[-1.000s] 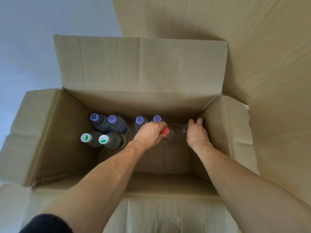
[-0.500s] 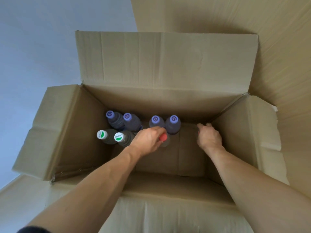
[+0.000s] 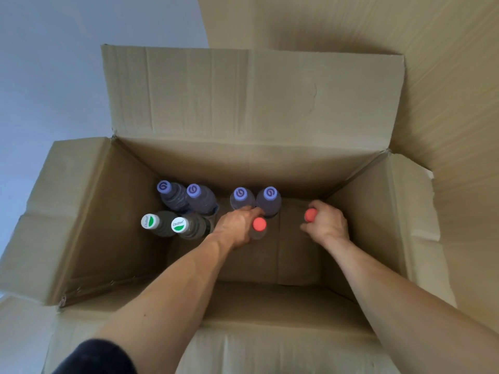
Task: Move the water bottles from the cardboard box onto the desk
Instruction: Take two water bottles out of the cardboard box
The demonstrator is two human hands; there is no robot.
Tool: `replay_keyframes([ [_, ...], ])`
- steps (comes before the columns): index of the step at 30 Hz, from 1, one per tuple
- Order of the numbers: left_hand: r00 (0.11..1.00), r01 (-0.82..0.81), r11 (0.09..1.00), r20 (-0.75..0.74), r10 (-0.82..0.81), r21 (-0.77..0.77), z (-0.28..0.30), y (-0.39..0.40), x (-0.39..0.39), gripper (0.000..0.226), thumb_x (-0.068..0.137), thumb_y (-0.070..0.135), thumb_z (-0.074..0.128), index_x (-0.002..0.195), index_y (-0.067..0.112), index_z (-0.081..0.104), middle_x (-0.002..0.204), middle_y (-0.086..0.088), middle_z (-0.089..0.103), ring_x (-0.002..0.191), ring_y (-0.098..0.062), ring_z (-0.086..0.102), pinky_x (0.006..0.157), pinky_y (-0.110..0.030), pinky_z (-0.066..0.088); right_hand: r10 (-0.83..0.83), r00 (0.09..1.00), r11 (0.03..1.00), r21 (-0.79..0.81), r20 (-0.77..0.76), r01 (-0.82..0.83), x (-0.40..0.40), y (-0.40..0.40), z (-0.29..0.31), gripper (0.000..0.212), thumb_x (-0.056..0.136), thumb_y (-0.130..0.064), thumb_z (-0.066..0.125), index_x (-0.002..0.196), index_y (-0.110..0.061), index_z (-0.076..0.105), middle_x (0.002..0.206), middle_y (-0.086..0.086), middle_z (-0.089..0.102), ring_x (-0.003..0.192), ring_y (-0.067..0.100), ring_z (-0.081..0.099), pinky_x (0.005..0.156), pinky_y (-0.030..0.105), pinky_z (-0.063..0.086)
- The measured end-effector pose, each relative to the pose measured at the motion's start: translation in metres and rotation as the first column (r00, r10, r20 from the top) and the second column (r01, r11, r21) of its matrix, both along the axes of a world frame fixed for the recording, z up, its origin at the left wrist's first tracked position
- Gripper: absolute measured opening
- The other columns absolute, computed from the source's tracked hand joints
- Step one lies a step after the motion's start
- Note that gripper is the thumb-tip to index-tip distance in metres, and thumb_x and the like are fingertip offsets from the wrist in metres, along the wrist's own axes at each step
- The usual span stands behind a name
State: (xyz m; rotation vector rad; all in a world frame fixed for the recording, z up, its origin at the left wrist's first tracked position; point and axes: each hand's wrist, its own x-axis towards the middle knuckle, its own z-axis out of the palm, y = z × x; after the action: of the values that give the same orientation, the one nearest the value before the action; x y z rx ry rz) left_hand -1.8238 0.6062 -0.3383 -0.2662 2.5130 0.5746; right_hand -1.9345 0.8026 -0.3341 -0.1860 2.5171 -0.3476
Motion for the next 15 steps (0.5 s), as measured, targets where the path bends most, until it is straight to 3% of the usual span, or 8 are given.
replay_keyframes([
  [6,0.998,0.052,0.999,-0.025,-0.051,0.016,0.007,0.009,-0.004,0.051,0.083,0.024,0.074,0.13,0.023,0.055,0.131,-0.003,0.058,0.12,-0.027,0.057,0.093,-0.041,0.051,-0.21,0.969,0.962,-0.147,0.127,0.228,0.0,0.011,0.021,0.049,0.063,-0.033,0.087,0.1,-0.02,0.057,0.102,0.005,0.065,0.094,0.029,0.063,0.078,0.035,0.055],
  [9,0.997,-0.01,0.992,-0.079,0.02,0.13,0.026,0.006,-0.001,0.046,0.078,0.027,0.077,0.12,0.017,0.061,0.121,-0.005,0.065,0.112,-0.028,0.062,0.09,-0.042,0.052,-0.234,0.954,0.922,-0.269,0.19,0.28,0.003,0.017,0.033,0.04,0.064,-0.027,0.086,0.095,-0.022,0.063,0.096,0.005,0.068,0.09,0.028,0.066,0.079,0.041,0.059],
  [15,0.974,-0.06,0.94,-0.185,0.128,0.335,0.085,-0.01,0.018,0.038,0.074,0.027,0.084,0.101,0.012,0.062,0.099,-0.002,0.067,0.09,-0.018,0.063,0.079,-0.031,0.047,-0.175,0.939,0.818,-0.487,0.298,0.307,0.015,0.026,0.08,0.029,0.07,-0.019,0.083,0.096,-0.024,0.07,0.091,0.002,0.071,0.085,0.021,0.065,0.065,0.031,0.05],
])
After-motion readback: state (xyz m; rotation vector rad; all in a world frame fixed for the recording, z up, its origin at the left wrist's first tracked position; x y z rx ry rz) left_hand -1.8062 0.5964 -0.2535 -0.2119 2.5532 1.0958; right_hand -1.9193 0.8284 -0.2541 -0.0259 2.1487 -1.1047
